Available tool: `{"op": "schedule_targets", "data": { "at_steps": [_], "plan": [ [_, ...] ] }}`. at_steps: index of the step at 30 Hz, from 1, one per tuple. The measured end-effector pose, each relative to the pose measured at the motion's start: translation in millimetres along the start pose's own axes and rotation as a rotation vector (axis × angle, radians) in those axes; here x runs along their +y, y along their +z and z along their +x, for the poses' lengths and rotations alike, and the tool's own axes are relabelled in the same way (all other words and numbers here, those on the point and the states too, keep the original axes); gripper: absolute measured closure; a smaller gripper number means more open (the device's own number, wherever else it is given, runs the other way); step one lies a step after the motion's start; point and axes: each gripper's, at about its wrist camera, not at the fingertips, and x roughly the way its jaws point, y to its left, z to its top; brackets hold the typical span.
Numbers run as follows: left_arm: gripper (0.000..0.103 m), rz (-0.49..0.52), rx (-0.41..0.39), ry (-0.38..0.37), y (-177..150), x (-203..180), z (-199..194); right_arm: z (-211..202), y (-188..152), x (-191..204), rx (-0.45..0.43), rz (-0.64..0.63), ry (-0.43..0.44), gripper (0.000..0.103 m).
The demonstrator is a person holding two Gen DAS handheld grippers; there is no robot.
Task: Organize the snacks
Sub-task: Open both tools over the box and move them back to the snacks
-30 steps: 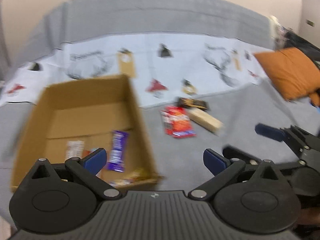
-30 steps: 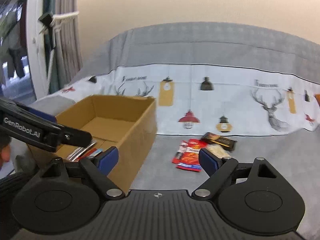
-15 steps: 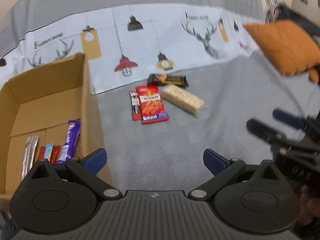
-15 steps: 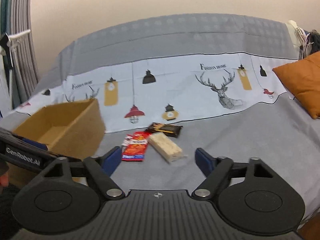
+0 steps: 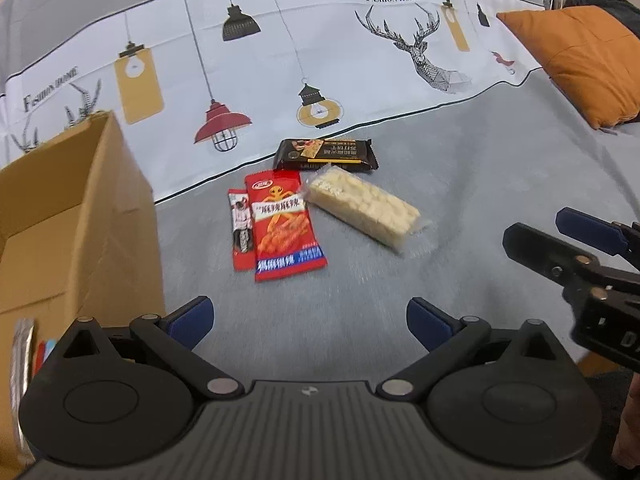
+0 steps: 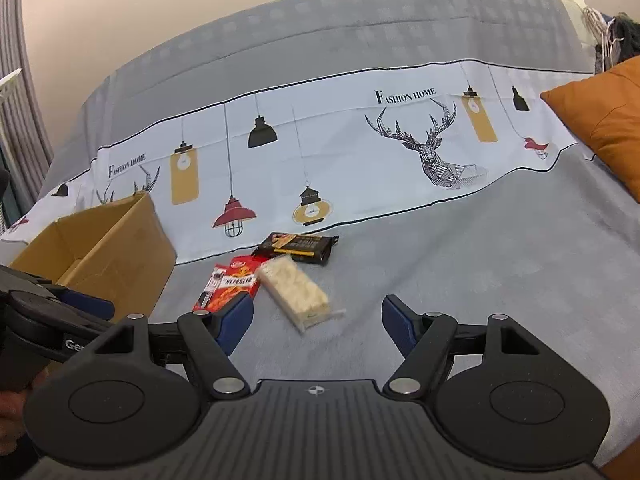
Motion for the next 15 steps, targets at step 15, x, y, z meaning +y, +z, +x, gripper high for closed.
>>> {"op": "schedule_targets", "data": {
  "at_steps": [15],
  "plan": [
    [0.001,-0.048,-0.023,0.013,24.7,23.9,49.7,69.4,19.6,-12.7,0.059,-0.13,0.045,0.029]
  ]
}}
